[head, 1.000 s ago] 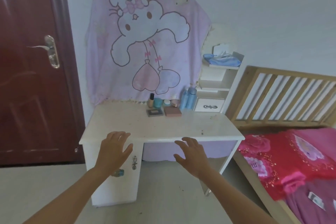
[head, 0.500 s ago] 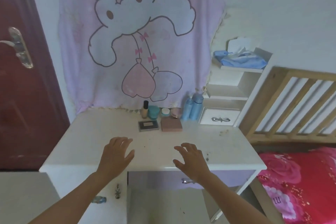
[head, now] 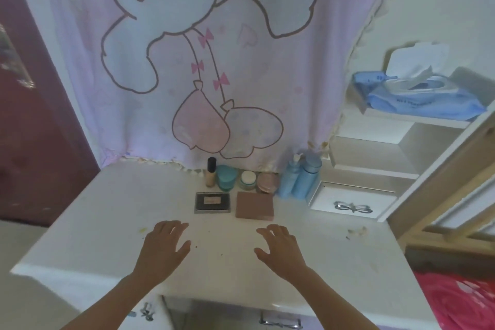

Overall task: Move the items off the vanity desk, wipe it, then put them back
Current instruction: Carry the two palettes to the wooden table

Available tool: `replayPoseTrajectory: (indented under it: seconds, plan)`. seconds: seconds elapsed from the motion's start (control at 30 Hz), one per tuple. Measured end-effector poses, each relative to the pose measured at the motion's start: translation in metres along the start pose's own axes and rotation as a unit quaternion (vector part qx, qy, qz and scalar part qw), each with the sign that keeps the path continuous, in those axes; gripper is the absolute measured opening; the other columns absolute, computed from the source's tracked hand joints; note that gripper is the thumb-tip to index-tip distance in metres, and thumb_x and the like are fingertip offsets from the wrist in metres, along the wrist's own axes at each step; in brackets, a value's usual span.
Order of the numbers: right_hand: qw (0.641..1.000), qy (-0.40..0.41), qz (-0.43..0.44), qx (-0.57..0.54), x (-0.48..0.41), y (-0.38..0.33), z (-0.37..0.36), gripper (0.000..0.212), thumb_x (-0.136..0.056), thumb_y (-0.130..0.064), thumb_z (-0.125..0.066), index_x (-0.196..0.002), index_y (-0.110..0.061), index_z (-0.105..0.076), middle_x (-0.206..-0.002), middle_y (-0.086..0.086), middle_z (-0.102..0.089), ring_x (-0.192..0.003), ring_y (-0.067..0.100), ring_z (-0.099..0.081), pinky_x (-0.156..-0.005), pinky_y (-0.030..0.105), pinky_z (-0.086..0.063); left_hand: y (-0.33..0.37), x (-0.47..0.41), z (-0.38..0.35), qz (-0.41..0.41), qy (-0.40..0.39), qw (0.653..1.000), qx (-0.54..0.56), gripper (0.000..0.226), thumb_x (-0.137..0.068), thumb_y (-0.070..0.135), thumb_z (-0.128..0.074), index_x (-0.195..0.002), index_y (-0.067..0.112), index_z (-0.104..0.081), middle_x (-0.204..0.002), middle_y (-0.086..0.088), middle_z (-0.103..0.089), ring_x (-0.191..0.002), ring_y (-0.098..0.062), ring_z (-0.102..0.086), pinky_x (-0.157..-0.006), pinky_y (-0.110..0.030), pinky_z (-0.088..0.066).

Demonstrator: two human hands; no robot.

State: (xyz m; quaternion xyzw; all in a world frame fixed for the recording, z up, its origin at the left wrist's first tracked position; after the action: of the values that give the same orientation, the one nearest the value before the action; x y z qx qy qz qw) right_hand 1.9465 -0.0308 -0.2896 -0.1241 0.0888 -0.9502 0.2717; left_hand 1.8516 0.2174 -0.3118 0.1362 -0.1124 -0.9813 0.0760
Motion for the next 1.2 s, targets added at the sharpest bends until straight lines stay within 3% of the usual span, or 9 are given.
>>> replayPoseTrajectory:
  seconds: [0.17,0.27,0.37,0.5,0.67,0.77,0.83,0.93,1.2]
  plan:
    - [1.0,-0.007,-0.009,0.004,-0.048,0.009,0.004,0.051,-0.093,-0.039,-0.044,-0.14,-0.025,-0.032,-0.146,-0.004,-0.032,-0.131,0.019,-0.028,-0.105,0.033,-0.026,-0.009,-0.047,-0.017,-0.01,-0.013,1.0,-0.026,0.04,-0.071,0.04,-0.043,-0.086,0.013,-0.07,-0.082,-0.001,-0.07,-0.072,-0.023,-0.068,-0.048,-0.03,-0.053]
    - [0.999,-0.026,-0.02,0.012,-0.08,0.012,0.007,0.051,-0.092,-0.038,-0.045,-0.14,-0.026,-0.032,-0.143,0.0,-0.036,-0.128,0.021,-0.032,-0.102,0.033,-0.029,-0.015,-0.079,-0.036,-0.02,-0.024,0.999,-0.015,0.037,-0.055,0.035,-0.075,-0.083,0.012,-0.07,-0.079,-0.002,-0.07,-0.069,-0.023,-0.068,-0.046,-0.029,-0.053]
    - [0.999,-0.042,-0.023,0.023,-0.111,0.015,0.009,0.052,-0.089,-0.031,-0.05,-0.137,-0.023,-0.034,-0.143,0.002,-0.035,-0.126,0.022,-0.035,-0.101,0.032,-0.032,-0.02,-0.106,-0.058,-0.035,-0.056,0.998,0.007,0.06,-0.03,0.032,-0.091,-0.083,0.016,-0.069,-0.08,0.001,-0.07,-0.067,-0.019,-0.067,-0.045,-0.024,-0.052]
    - [0.997,-0.067,-0.024,0.012,-0.137,0.018,0.004,0.059,-0.084,-0.029,-0.058,-0.137,-0.023,-0.033,-0.144,0.002,-0.032,-0.13,0.023,-0.03,-0.105,0.034,-0.031,-0.029,-0.131,-0.084,-0.082,-0.109,0.99,0.03,0.063,-0.03,0.046,-0.083,-0.087,0.025,-0.065,-0.084,0.008,-0.068,-0.071,-0.012,-0.065,-0.049,-0.021,-0.052]
    - [0.991,-0.127,0.005,0.048,-0.156,0.027,-0.008,0.074,-0.078,-0.038,-0.063,-0.14,-0.024,-0.025,-0.146,0.004,-0.019,-0.133,0.027,-0.02,-0.107,0.036,-0.03,-0.037,-0.149,-0.106,-0.122,-0.128,0.984,0.033,0.059,-0.044,0.056,-0.049,-0.097,0.029,-0.05,-0.089,0.008,-0.066,-0.088,-0.011,-0.05,-0.055,-0.023,-0.052]
    - [0.987,-0.142,0.025,0.068,-0.164,0.03,-0.011,0.077,-0.08,-0.037,-0.063,-0.143,-0.023,-0.021,-0.151,0.004,-0.013,-0.137,0.026,-0.015,-0.11,0.035,-0.026,-0.04,-0.152,-0.111,-0.106,-0.162,0.98,0.041,0.059,-0.047,0.06,-0.041,-0.099,0.031,-0.047,-0.088,0.011,-0.066,-0.083,-0.009,-0.057,-0.054,-0.022,-0.052]
    - [0.985,-0.146,0.043,0.075,-0.169,0.031,-0.012,0.078,-0.081,-0.034,-0.063,-0.144,-0.023,-0.019,-0.151,0.004,-0.013,-0.138,0.025,-0.013,-0.111,0.035,-0.023,-0.04,-0.153,-0.111,-0.097,-0.182,0.977,0.052,0.062,-0.045,0.064,-0.047,-0.099,0.032,-0.046,-0.087,0.012,-0.066,-0.075,-0.007,-0.063,-0.053,-0.022,-0.052]
    - [0.985,-0.144,0.063,0.075,-0.174,0.033,-0.014,0.08,-0.078,-0.032,-0.063,-0.144,-0.023,-0.019,-0.148,0.006,-0.021,-0.136,0.025,-0.019,-0.11,0.034,-0.021,-0.04,-0.154,-0.114,-0.103,-0.207,0.972,0.05,0.083,-0.027,0.065,-0.068,-0.1,0.033,-0.045,-0.087,0.016,-0.066,-0.074,-0.005,-0.064,-0.056,-0.023,-0.053]
    - [0.988,-0.136,0.05,0.059,-0.181,0.033,-0.023,0.089,-0.068,-0.039,-0.07,-0.142,-0.026,-0.021,-0.133,0.004,-0.035,-0.12,0.026,-0.034,-0.098,0.034,-0.036,-0.04,-0.157,-0.117,-0.119,-0.169,0.978,0.016,0.081,-0.026,0.062,-0.063,-0.101,0.037,-0.046,-0.08,0.02,-0.06,-0.079,-0.005,-0.042,-0.059,-0.022,-0.052]
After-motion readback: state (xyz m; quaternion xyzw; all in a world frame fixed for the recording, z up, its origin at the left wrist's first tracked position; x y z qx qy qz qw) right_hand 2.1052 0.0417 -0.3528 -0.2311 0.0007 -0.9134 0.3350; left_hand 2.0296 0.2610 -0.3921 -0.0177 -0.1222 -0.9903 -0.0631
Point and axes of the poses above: each hand's wrist, its own x-axis away from the middle knuckle, its own z-axis out of the back of the hand, y = z × x, the point moved 1 cm from there along -x, towards the middle knuckle
